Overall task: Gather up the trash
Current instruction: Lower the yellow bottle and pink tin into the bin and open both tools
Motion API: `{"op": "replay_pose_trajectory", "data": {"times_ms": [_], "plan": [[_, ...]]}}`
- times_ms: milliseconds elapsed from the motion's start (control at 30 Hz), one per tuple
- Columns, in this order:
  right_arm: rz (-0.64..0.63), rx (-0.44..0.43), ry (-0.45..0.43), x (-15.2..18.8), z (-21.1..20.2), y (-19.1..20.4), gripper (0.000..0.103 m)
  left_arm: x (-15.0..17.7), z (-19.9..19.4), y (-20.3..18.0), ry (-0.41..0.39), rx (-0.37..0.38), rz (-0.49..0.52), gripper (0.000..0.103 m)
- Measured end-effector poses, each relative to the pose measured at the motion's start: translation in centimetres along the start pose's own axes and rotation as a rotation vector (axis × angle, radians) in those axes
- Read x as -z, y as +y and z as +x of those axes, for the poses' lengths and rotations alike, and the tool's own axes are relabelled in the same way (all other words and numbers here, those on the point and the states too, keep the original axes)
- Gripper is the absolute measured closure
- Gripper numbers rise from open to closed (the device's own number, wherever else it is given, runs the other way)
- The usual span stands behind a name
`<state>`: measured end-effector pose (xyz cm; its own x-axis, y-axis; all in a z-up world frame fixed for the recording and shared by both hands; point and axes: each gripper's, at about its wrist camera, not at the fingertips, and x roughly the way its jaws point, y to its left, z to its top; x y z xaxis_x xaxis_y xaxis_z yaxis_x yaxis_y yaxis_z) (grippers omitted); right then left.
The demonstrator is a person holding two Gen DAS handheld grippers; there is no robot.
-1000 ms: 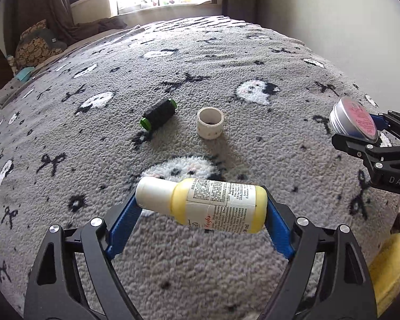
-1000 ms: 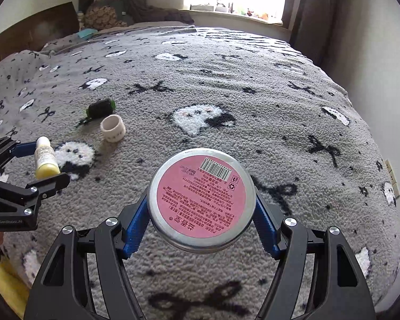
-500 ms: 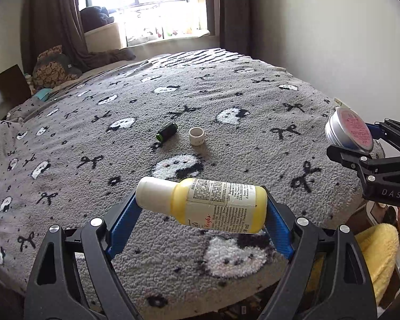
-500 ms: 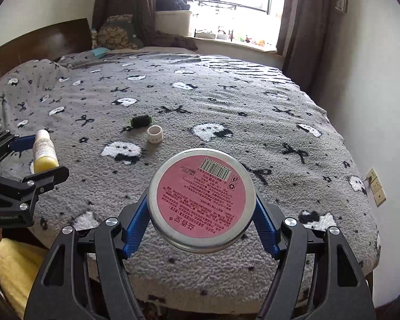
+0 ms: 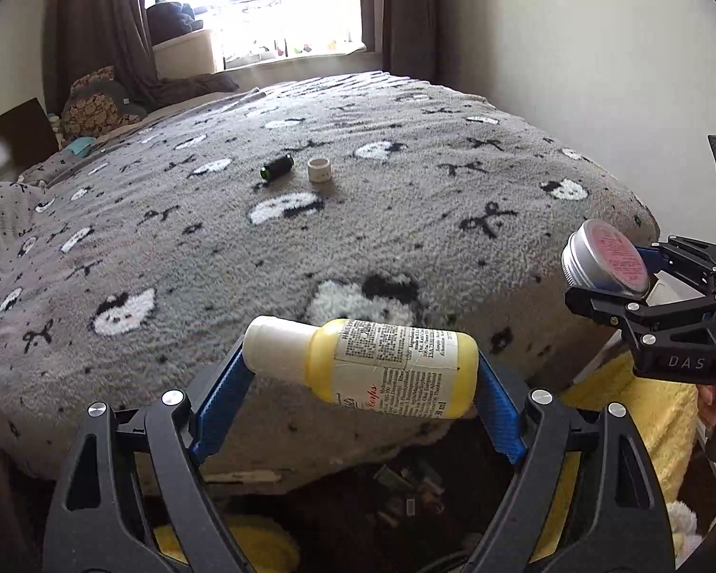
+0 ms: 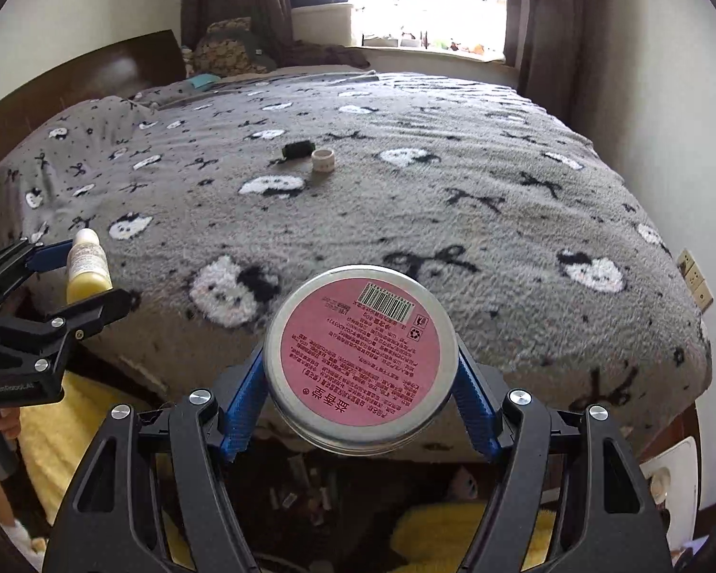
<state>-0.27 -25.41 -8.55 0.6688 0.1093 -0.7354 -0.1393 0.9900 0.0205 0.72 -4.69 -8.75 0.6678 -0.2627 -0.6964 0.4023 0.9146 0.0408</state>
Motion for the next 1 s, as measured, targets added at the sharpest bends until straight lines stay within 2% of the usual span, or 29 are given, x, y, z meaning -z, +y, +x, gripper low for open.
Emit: {"op": "replay_pose_trajectory", "data": {"times_ms": [433, 833, 1000], "plan": [[0.067, -0.072, 0.24, 8.3, 5.4, 1.8, 0.032, 9.9, 5.6, -0.9, 0.255, 0.074, -0.044, 0.022], [0.096, -0.098, 0.429, 12.3, 10.9, 3.4, 0.032, 16.1, 11.8, 0.2, 0.473, 0.07, -0.09, 0.022], [0.135, -0.125, 0.498, 13.5, 12.8, 3.4, 0.032, 17.7, 14.0, 0.4, 0.565, 0.117, -0.115, 0.022]]}}
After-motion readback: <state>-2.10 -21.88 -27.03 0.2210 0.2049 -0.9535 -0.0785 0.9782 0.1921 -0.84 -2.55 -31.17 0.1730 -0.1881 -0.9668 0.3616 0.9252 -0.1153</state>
